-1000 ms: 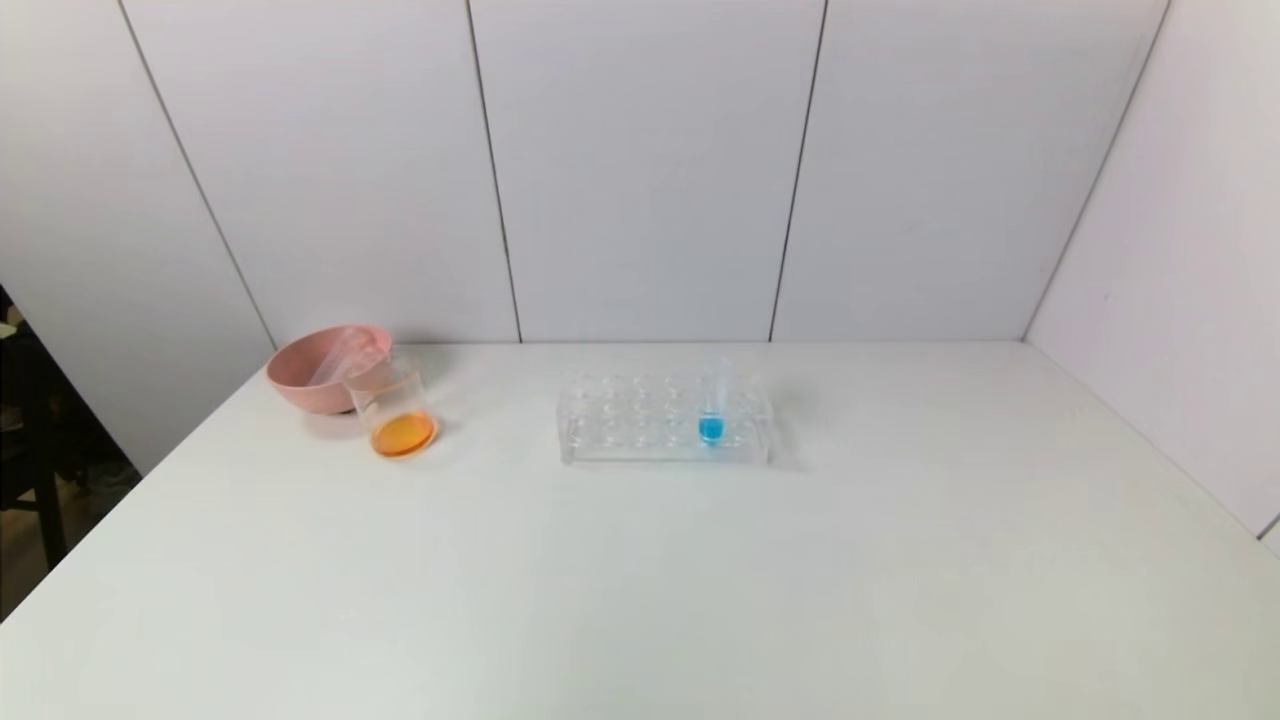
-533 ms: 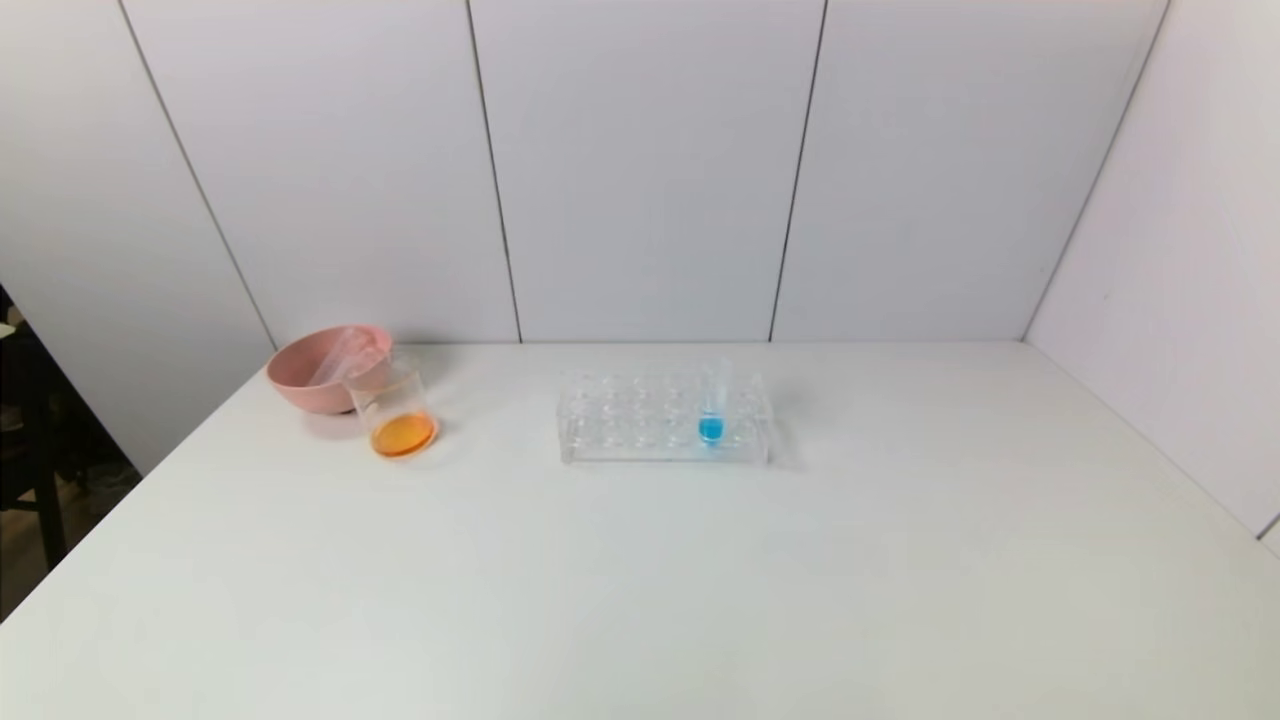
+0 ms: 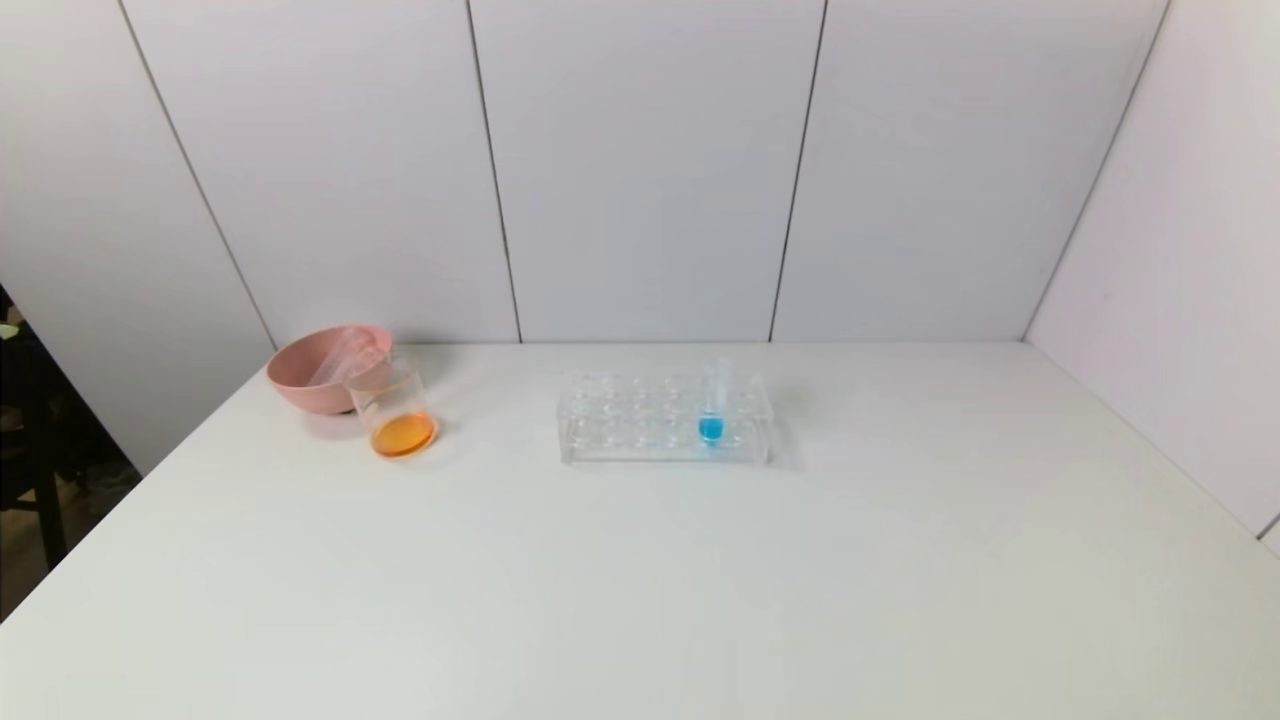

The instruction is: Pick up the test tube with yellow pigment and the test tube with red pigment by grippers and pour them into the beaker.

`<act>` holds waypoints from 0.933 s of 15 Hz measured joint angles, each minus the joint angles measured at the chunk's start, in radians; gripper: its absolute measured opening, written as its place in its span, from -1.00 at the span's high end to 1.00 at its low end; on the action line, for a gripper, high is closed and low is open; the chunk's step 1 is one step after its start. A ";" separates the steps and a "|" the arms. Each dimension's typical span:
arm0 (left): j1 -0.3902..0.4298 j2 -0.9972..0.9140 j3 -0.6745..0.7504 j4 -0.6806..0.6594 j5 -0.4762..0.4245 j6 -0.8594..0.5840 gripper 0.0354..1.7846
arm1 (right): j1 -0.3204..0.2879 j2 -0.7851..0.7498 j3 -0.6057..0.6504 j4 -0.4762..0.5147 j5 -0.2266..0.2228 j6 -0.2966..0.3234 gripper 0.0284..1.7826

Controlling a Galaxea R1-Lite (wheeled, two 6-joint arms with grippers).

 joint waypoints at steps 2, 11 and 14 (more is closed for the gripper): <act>0.000 -0.004 0.004 0.063 0.017 -0.067 -0.98 | 0.000 0.000 0.000 0.000 0.000 0.000 -0.92; 0.001 -0.004 0.011 0.044 0.051 -0.180 -0.98 | 0.000 0.000 0.000 0.000 0.000 0.000 -0.92; 0.001 -0.004 0.011 0.041 0.051 -0.180 -0.98 | 0.000 0.000 0.000 0.000 0.000 0.000 -0.92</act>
